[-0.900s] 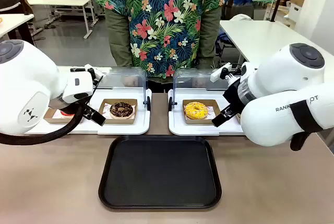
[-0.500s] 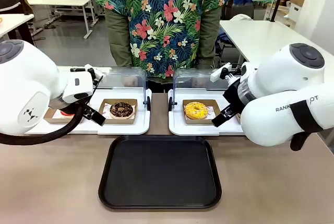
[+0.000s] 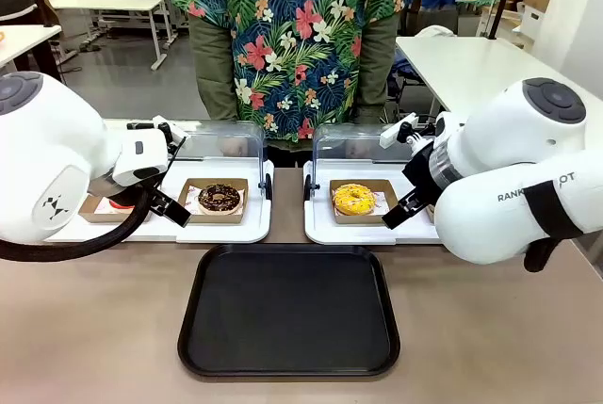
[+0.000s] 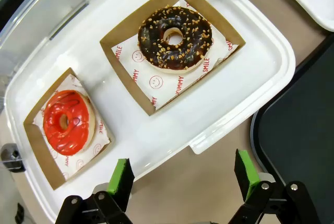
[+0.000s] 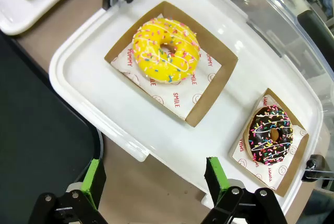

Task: Move the second donut from the left to the tray.
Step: Pick up the Paper togo box containing the Donut indicated by the person and place it on the Handle tray.

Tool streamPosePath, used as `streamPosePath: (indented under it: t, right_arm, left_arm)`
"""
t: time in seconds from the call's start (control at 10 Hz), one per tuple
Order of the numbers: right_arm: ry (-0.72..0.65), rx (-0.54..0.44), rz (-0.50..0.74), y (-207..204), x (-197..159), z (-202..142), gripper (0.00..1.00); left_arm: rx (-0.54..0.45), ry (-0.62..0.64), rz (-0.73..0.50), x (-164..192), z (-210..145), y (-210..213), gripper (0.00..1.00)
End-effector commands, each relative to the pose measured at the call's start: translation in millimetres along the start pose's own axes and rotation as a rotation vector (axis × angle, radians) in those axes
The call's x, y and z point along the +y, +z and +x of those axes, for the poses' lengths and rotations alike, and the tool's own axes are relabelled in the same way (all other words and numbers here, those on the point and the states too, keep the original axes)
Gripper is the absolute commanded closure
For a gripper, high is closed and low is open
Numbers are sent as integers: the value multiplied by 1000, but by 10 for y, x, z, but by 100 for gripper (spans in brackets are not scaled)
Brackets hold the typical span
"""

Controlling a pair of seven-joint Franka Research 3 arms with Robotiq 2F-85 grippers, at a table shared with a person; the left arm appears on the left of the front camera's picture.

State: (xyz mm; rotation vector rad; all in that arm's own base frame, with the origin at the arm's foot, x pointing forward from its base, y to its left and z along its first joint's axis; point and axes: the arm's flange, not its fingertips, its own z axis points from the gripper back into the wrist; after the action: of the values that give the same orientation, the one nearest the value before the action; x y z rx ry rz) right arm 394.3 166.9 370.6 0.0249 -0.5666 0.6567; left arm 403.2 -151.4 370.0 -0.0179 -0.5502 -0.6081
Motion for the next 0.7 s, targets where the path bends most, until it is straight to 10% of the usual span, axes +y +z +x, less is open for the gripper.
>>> streamPosePath:
  t: [0.0, 0.6]
  right_arm:
    - [-1, 0, 0, 0, -1, 0, 0]
    - [13, -105, 93, 1027, -838, 204, 0]
  left_arm:
    - [-1, 0, -1, -1, 1, 1, 0]
    - [-19, 8, -204, 917, 403, 720, 0]
